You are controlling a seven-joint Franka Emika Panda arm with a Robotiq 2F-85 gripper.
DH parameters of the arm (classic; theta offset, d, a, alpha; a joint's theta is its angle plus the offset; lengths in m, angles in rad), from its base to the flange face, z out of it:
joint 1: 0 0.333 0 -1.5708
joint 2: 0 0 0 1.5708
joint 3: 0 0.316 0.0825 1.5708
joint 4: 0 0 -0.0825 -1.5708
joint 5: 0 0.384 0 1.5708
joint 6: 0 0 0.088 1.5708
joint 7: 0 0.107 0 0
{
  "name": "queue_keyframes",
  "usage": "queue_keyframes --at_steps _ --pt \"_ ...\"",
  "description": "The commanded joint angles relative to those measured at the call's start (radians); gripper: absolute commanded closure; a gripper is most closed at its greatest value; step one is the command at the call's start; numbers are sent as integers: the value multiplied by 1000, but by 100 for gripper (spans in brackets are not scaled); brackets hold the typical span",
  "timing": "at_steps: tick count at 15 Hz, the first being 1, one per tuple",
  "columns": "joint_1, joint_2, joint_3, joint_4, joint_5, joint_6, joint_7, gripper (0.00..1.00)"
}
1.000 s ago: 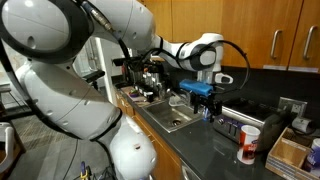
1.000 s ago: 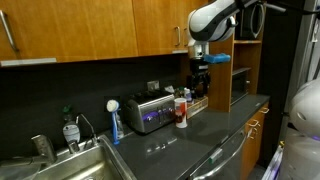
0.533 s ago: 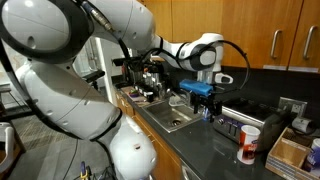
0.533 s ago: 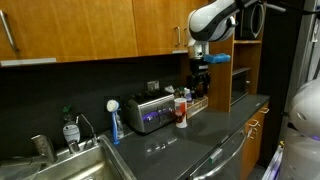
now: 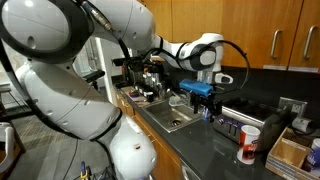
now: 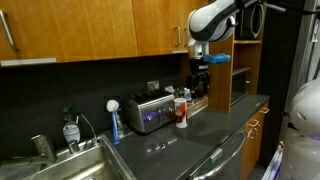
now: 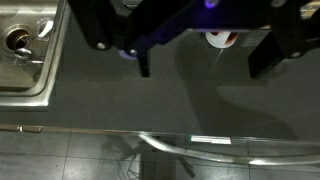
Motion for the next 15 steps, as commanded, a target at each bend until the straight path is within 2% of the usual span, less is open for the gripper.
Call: queue_keyframes --at_steps 1,4,7,10,11,12,15 --pt "4 0 -3 2 -2 -2 2 0" --pt "26 -24 11 11 35 12 23 0" --pt "93 1 14 45 231 13 55 0" --pt "144 17 58 41 375 44 84 0" --pt "154 21 74 39 394 53 88 0" --pt "131 4 55 35 356 28 58 0" --pt "150 13 78 35 377 40 77 0"
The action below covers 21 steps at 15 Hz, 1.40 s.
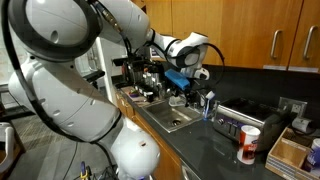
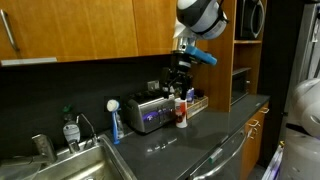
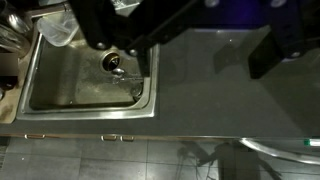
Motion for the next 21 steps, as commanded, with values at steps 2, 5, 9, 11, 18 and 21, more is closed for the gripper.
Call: queue_keyframes --at_steps 2,5,9,11,18,21 --pt "-4 3 0 2 1 0 -1 0" --pt "-4 3 -1 2 1 0 -1 0" --pt "-4 3 -1 2 1 1 -1 0" --pt "-4 3 -1 2 1 1 -1 0" --pt "-8 13 17 -4 -4 38 21 0" --pt "-22 41 21 -18 -22 82 35 0"
